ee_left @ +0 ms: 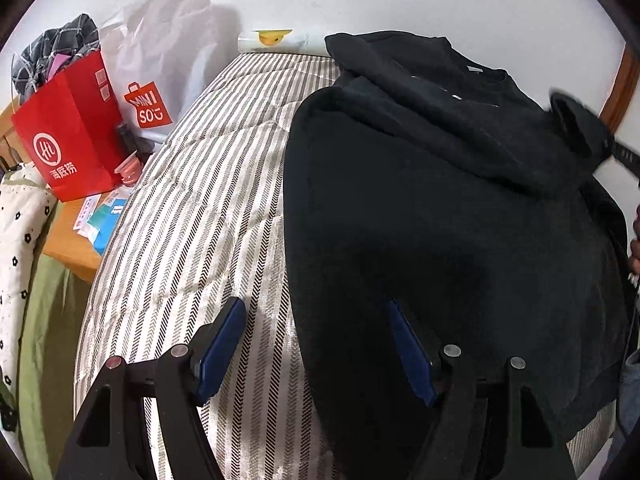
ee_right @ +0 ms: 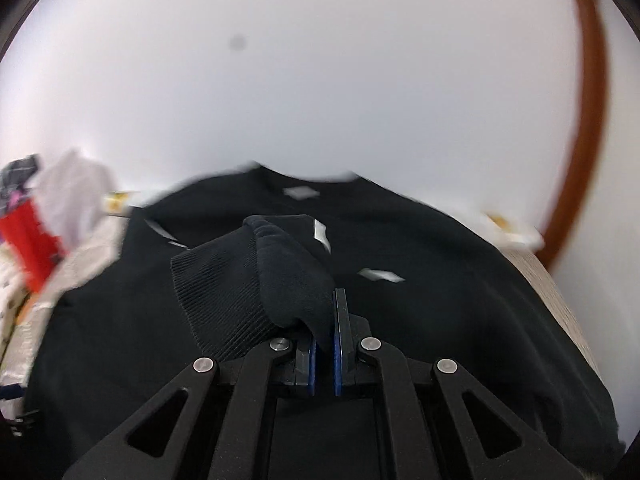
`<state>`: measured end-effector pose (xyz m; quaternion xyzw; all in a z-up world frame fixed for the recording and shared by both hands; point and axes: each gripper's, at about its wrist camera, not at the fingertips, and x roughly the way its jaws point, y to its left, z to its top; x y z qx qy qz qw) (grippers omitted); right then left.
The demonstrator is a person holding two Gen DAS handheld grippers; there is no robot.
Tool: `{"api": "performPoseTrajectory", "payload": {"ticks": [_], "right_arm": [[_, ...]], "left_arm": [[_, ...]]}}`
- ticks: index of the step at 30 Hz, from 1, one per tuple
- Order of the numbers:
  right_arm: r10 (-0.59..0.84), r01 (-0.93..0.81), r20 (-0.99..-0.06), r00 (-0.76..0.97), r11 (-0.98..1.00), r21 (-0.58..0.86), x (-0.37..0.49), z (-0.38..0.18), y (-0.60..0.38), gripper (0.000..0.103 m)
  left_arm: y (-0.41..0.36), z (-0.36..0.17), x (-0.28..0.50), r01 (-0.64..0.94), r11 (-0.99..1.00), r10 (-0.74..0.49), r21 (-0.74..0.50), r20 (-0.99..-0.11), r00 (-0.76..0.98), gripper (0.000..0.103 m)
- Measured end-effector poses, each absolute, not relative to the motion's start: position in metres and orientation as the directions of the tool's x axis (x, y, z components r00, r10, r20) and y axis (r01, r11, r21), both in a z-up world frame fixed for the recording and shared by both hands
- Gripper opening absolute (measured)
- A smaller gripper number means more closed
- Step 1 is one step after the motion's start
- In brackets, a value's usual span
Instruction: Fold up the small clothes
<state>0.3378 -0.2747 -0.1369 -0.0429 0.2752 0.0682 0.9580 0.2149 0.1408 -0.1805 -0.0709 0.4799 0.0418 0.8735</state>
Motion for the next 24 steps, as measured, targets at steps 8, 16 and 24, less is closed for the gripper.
{"api": "performPoseTrajectory", "payload": {"ticks": [8, 16, 24], "right_arm": [[0.030, -0.009, -0.615, 0.788, 0.999, 0.037, 0.348, -0.181, -0.325, 0.007], [0.006, -0.018, -0.664, 0.748, 1.000, -0.011, 0.321, -0.192, -0.340, 0.045], [-0.015, -0.017, -0.680, 0.733, 0.999, -0.040, 0.225, -0.192, -0.398, 0.068]], "left_arm": [[0.139, -0.177, 0.207, -0.154, 0.984, 0.005, -0.085, -0.860, 0.510, 0.070], [0.136, -0.173, 0.187, -0.149, 0.985, -0.001, -0.089, -0.863, 0.504, 0.071], [0.122, -0.173, 0.148, -0.102, 0.988, -0.050, -0.118, -0.858, 0.511, 0.069]]}}
